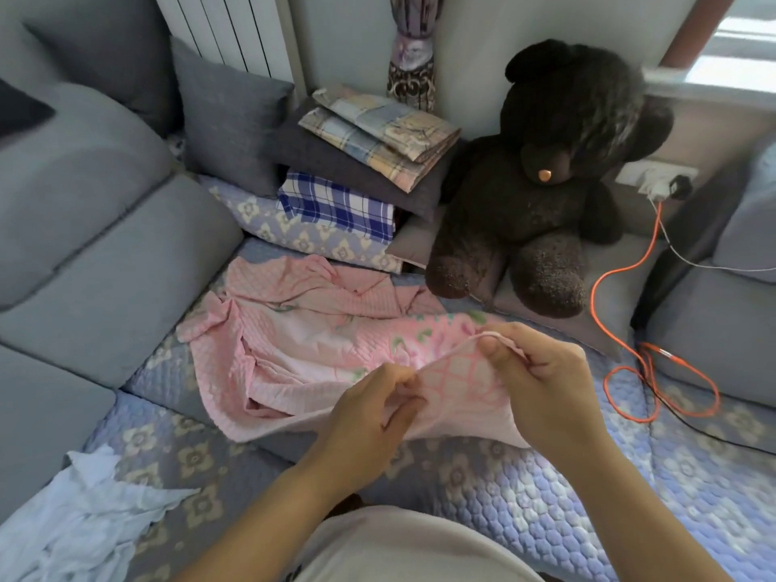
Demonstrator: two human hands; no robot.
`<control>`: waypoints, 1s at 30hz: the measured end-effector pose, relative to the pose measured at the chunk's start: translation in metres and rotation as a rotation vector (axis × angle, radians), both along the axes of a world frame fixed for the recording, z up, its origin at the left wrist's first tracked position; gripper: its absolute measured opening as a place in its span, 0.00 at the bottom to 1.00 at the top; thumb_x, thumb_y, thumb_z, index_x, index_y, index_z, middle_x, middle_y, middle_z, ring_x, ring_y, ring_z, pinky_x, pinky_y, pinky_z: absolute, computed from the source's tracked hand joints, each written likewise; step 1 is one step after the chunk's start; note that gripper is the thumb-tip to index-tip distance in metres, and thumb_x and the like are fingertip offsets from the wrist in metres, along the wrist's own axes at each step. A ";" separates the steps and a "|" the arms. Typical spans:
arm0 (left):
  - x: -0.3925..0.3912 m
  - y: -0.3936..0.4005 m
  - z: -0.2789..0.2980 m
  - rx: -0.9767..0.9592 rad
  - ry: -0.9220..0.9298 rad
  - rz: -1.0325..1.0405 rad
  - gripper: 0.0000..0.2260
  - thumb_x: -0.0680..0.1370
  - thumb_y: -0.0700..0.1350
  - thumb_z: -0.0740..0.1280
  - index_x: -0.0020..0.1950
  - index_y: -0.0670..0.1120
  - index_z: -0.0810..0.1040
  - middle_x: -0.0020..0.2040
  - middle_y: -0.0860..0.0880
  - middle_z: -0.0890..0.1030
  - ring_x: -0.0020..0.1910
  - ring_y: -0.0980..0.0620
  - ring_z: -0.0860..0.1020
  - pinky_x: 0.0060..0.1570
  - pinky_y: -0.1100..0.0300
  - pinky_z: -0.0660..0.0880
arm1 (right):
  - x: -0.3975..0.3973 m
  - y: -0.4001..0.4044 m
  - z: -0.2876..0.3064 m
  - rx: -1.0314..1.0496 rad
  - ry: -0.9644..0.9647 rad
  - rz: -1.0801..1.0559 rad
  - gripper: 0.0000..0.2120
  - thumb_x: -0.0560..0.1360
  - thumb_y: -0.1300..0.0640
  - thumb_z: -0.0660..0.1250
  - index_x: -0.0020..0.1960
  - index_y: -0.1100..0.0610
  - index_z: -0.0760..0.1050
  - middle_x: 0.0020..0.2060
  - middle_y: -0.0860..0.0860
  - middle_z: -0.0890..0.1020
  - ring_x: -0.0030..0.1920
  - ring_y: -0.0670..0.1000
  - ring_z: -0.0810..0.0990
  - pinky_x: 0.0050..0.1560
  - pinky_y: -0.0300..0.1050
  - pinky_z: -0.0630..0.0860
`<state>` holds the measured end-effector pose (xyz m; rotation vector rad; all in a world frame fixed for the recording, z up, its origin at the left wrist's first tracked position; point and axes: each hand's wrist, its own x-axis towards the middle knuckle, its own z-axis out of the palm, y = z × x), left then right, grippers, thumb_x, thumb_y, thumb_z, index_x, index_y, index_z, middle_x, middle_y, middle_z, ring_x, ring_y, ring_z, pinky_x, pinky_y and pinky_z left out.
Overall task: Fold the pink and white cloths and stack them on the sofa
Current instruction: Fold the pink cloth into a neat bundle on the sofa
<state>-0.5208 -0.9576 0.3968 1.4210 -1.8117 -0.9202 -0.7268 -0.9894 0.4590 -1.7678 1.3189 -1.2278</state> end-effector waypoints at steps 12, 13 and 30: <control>0.029 0.011 -0.016 -0.073 0.066 0.061 0.08 0.83 0.50 0.63 0.60 0.62 0.71 0.55 0.62 0.77 0.55 0.58 0.78 0.52 0.59 0.75 | 0.000 0.016 0.034 -0.156 0.005 0.083 0.09 0.75 0.59 0.68 0.44 0.45 0.79 0.34 0.37 0.79 0.34 0.36 0.73 0.38 0.27 0.68; 0.031 0.010 -0.017 -0.147 -0.028 0.020 0.10 0.83 0.49 0.63 0.63 0.59 0.74 0.59 0.62 0.75 0.60 0.57 0.75 0.58 0.57 0.74 | 0.001 0.017 0.036 -0.162 0.002 0.080 0.09 0.75 0.59 0.68 0.44 0.45 0.79 0.34 0.36 0.79 0.34 0.36 0.73 0.38 0.28 0.68; 0.087 -0.003 -0.057 0.014 -0.375 -0.089 0.05 0.78 0.52 0.66 0.53 0.60 0.78 0.50 0.63 0.74 0.52 0.62 0.72 0.50 0.61 0.70 | 0.000 0.029 0.055 -0.139 -0.175 0.036 0.15 0.74 0.33 0.67 0.43 0.44 0.82 0.36 0.46 0.82 0.38 0.45 0.77 0.39 0.44 0.74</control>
